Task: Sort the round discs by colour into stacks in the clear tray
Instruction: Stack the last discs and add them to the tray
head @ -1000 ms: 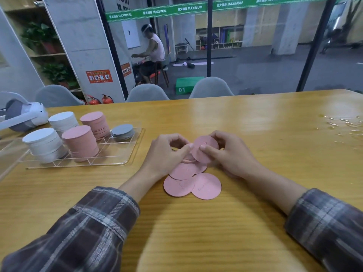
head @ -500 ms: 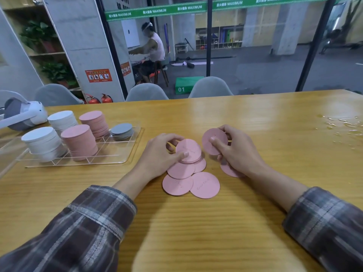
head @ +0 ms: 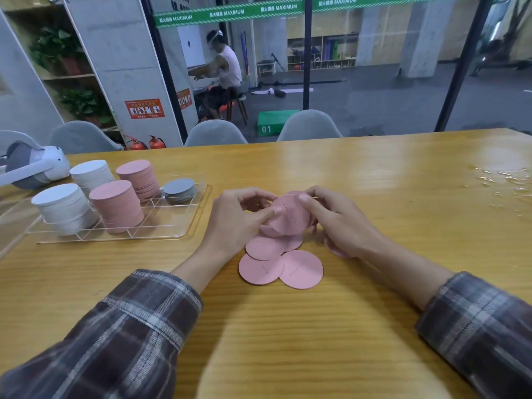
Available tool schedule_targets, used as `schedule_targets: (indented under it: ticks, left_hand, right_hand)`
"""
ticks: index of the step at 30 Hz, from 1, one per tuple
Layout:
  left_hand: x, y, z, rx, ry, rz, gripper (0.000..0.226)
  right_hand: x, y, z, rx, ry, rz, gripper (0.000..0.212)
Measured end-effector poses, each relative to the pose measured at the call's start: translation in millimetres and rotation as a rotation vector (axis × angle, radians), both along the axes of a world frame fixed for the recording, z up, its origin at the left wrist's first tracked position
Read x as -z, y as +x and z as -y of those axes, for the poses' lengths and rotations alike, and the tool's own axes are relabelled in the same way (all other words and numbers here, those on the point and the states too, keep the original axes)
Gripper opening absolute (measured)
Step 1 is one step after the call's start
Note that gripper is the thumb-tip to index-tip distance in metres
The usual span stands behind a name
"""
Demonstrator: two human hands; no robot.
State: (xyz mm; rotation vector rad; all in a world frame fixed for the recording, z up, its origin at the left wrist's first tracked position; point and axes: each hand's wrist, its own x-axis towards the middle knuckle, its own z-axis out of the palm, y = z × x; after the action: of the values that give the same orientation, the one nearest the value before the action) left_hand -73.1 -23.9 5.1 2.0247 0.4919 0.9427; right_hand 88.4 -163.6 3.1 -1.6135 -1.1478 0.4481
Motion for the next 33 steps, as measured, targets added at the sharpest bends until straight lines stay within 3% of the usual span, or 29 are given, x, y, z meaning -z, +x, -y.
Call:
schedule_targets:
  ticks: [4, 9, 12, 15, 23, 30, 33]
  left_hand:
    - [2.6, 2.0, 2.2, -0.027, 0.076, 0.018, 0.020]
    - [3.1, 2.7, -0.8, -0.053, 0.129, -0.016, 0.017]
    - [7.0, -0.4, -10.9, -0.166, 0.252, -0.256, 0.020]
    - [11.0, -5.3, -16.3, -0.140, 0.262, -0.466, 0.034]
    - [4.0, -7.1, -10.5, -0.085, 0.231, -0.383, 0.021]
    - [6.1, -5.0, -6.8, -0.048, 0.311, -0.512, 0.047]
    - [4.0, -5.9, -5.4, -0.028, 0.294, -0.513, 0.048]
  right_hand:
    - [3.2, -0.8, -1.7, -0.044, 0.009, 0.132, 0.013]
    - [3.4, 0.6, 0.5, -0.016, 0.012, 0.158, 0.005]
    - [2.7, 3.1, 2.2, 0.074, 0.008, 0.156, 0.005]
    - [3.6, 6.1, 2.6, 0.151, -0.019, 0.204, 0.007]
    - [5.9, 12.1, 1.7, 0.208, -0.032, 0.215, 0.008]
    - [7.3, 10.6, 1.0, 0.190, -0.041, 0.215, 0.009]
    - [8.3, 10.6, 0.3, 0.191, -0.046, 0.224, 0.010]
